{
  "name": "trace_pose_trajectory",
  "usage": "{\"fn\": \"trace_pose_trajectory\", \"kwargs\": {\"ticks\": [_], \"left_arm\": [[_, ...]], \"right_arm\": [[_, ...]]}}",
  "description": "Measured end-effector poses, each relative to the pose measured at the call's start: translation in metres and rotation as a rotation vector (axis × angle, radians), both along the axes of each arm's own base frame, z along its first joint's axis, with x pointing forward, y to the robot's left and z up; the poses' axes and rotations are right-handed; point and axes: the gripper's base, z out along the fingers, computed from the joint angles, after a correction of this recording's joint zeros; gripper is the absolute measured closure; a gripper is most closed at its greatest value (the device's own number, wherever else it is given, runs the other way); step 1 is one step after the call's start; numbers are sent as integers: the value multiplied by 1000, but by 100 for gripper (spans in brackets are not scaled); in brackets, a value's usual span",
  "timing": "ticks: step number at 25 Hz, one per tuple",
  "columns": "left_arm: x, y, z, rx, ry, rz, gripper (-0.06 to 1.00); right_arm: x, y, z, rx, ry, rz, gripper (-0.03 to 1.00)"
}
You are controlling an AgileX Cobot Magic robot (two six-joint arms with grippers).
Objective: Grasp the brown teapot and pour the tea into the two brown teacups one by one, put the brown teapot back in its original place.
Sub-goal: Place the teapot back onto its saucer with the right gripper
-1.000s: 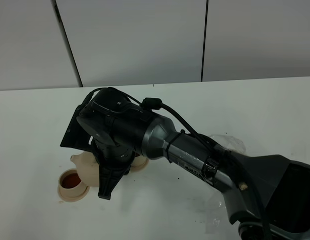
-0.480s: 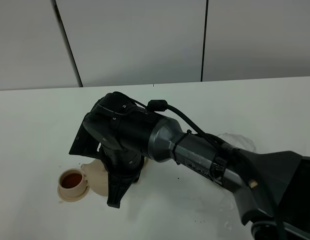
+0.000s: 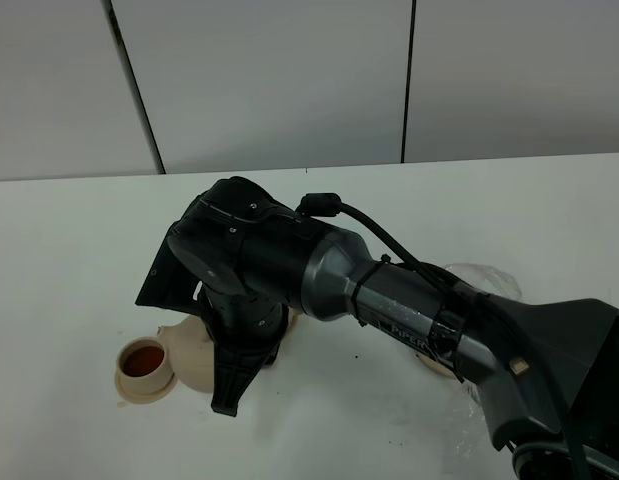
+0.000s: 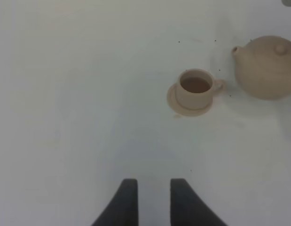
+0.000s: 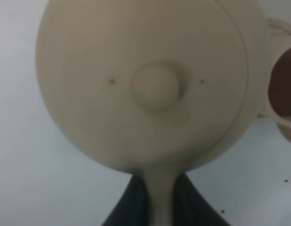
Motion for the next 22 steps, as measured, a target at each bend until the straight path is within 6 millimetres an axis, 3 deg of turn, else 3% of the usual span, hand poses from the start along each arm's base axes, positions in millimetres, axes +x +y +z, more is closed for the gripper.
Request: {"fn": "trace_pose_trajectory", "kwargs": {"ticks": [12, 17, 22], "left_arm": [[0, 0, 0, -1, 0, 1, 70], [0, 0, 0, -1, 0, 1, 70], [0, 0, 0, 0, 0, 0, 70]], "right_arm": [[1, -1, -1, 32, 46, -22, 87], [16, -18, -3, 21, 56, -75, 87], [32, -42, 8, 31, 55, -137, 87]]}}
